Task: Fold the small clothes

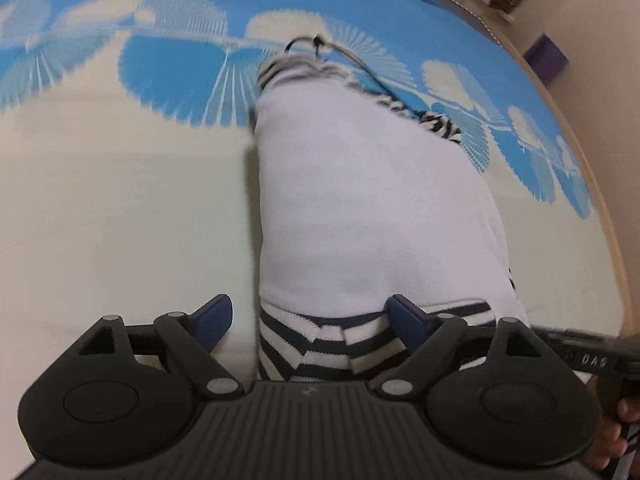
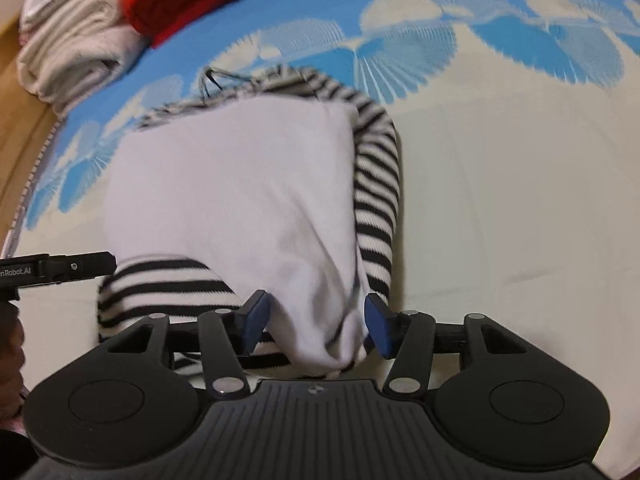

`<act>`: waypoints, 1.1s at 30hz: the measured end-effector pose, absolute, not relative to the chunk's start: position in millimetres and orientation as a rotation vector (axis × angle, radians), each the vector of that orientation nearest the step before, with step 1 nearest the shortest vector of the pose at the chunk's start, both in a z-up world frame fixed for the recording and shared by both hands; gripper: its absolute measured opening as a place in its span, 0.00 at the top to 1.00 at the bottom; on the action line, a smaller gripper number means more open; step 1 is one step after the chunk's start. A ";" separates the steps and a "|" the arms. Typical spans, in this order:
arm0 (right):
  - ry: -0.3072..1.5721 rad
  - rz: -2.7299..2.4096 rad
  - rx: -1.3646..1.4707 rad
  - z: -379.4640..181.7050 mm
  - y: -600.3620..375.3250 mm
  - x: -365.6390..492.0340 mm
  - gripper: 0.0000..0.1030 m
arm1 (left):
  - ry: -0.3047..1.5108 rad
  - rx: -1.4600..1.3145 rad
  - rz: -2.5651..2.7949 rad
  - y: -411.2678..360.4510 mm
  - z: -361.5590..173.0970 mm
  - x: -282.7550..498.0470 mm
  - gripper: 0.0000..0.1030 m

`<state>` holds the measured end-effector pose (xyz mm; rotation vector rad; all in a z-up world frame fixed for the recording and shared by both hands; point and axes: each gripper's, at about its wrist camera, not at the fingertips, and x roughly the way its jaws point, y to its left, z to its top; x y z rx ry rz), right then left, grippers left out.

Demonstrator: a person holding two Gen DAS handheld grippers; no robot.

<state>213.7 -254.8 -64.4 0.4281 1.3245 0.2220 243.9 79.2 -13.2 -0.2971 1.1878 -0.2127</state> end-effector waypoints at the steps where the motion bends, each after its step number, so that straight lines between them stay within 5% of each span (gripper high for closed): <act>1: 1.348 0.208 0.432 -68.7 -254.6 213.9 0.47 | 1.188 -0.328 -0.209 81.9 -18.8 245.7 0.15; 2: 1.363 0.194 0.443 -71.6 -254.1 213.7 0.47 | 1.187 -0.353 -0.216 84.1 -22.4 248.2 0.18; 3: 1.368 0.186 0.456 -72.8 -253.7 213.5 0.48 | 1.183 -0.372 -0.234 86.0 -25.2 251.0 0.32; 7: 1.362 0.192 0.475 -72.1 -247.8 215.8 0.50 | 1.166 -0.388 -0.263 89.3 -25.1 255.6 0.42; 10: 1.337 0.266 0.528 -68.1 -240.8 217.3 0.77 | 1.144 -0.452 -0.243 106.1 -22.9 260.8 0.49; 13: 1.311 0.312 0.517 -63.2 -231.8 218.5 0.83 | 1.130 -0.399 -0.250 112.4 -19.4 264.7 0.44; 15: 1.324 0.297 0.491 -65.1 -227.4 218.1 0.84 | 1.121 -0.340 -0.260 107.4 -16.6 263.0 0.32; 20: 1.316 0.255 0.448 -63.8 -228.0 215.0 0.84 | 1.060 -0.159 -0.304 89.4 0.4 243.1 0.32; 22: 1.319 0.253 0.427 -67.0 -226.9 214.5 0.83 | 1.088 -0.034 -0.280 83.7 -12.1 236.6 0.15; 24: 1.315 0.255 0.421 -68.3 -228.2 210.8 0.82 | 1.064 -0.001 -0.232 82.3 -7.9 230.2 0.15; 30: 1.101 0.180 0.225 -17.3 -235.0 177.6 0.58 | 0.839 0.135 -0.104 64.6 49.8 169.3 0.12; 33: 0.948 0.148 0.134 15.4 -242.7 146.8 0.39 | 0.768 0.120 -0.092 62.3 71.0 136.2 0.10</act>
